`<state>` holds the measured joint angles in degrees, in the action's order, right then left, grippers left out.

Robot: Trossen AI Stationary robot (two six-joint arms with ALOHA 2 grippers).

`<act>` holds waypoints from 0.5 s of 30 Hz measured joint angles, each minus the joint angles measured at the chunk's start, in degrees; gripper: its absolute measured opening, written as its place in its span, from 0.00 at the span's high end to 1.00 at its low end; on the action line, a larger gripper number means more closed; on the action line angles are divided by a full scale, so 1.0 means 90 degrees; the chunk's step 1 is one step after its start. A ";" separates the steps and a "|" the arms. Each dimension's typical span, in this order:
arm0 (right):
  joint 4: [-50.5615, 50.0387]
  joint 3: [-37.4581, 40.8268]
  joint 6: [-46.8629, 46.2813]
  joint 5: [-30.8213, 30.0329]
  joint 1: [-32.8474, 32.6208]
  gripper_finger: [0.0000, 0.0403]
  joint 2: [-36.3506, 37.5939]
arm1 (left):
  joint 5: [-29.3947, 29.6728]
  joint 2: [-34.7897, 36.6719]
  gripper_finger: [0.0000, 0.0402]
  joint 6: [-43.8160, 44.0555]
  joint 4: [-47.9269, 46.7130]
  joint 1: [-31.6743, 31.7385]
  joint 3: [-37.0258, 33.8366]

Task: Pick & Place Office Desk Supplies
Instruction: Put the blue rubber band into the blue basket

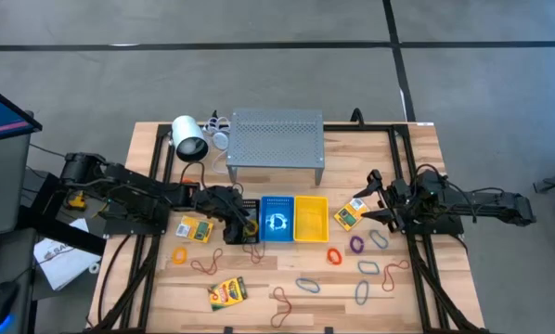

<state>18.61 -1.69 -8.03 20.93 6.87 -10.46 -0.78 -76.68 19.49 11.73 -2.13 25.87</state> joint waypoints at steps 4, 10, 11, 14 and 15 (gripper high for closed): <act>0.0002 0.0000 -0.0014 0.0000 0.0000 0.34 0.0000 | 0.0013 0.0291 0.64 -0.0034 -0.0048 0.0000 -0.0003; 0.0005 0.0000 -0.0017 -0.0002 0.0000 0.34 0.0000 | 0.0022 0.1097 0.65 -0.0184 -0.0102 -0.0002 -0.0003; 0.0005 0.0000 -0.0017 -0.0002 0.0000 0.34 0.0000 | 0.0019 0.1251 0.65 -0.0263 -0.0137 -0.0002 -0.0002; 0.0047 0.0000 -0.0057 -0.0002 -0.0005 0.34 0.0000 | 0.0019 0.1706 0.65 -0.0318 -0.0538 -0.0002 -0.0003; 0.0063 0.0000 -0.0083 -0.0002 -0.0005 0.34 0.0000 | 0.0019 0.1837 0.65 -0.0318 -0.0626 -0.0005 -0.0003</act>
<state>19.18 -1.69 -8.78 20.91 6.83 -10.46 -0.60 -60.14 16.62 6.10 -2.17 25.85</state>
